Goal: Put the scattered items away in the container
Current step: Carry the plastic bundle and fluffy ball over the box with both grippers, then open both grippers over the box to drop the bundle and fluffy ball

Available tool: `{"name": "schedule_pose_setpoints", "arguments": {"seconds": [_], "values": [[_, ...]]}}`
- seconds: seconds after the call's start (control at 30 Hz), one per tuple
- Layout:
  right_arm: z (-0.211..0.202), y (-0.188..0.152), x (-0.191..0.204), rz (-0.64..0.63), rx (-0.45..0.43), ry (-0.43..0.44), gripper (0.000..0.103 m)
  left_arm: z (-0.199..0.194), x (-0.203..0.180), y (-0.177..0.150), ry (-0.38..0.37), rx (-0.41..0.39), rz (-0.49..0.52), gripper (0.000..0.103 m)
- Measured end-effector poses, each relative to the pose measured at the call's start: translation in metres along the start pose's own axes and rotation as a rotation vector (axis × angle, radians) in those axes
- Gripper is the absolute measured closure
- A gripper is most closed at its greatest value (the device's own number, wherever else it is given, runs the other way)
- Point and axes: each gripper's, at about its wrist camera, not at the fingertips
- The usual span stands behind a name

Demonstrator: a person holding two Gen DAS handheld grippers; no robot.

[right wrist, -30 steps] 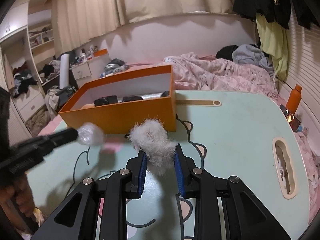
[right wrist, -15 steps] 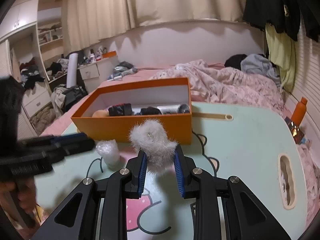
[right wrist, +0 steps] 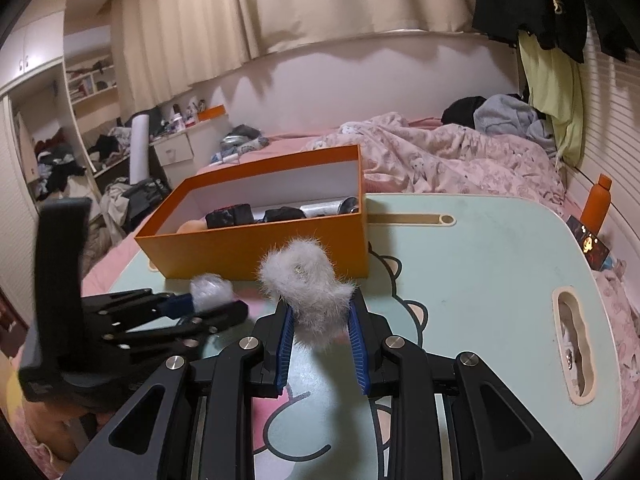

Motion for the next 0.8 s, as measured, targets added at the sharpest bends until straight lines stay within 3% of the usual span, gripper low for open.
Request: {"name": "schedule_pose_setpoints", "arguments": {"seconds": [0.23,0.4,0.57,0.8], "values": [[0.002,0.002,0.004,-0.016,0.004,0.006,0.078,-0.047,0.031,0.006,-0.033,-0.106,-0.085,0.071],[0.007,0.023,0.015,-0.083,-0.008,0.005,0.078,-0.064,0.047,0.033,0.01,-0.175,-0.087,0.071],[0.023,0.063,0.018,-0.126,-0.012,-0.016,0.078,-0.048,0.061,0.07,0.041,-0.154,-0.085,0.071],[0.077,0.109,-0.001,0.031,0.102,0.128,0.078,0.001,0.082,0.099,-0.002,-0.056,-0.191,0.071]]}}
Point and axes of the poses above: each gripper's, at about its wrist camera, not at the fingertips, and z roughly the way its jaws point, x to its left, y to its top, and after that the axes turned 14 degrees about y, right-handed
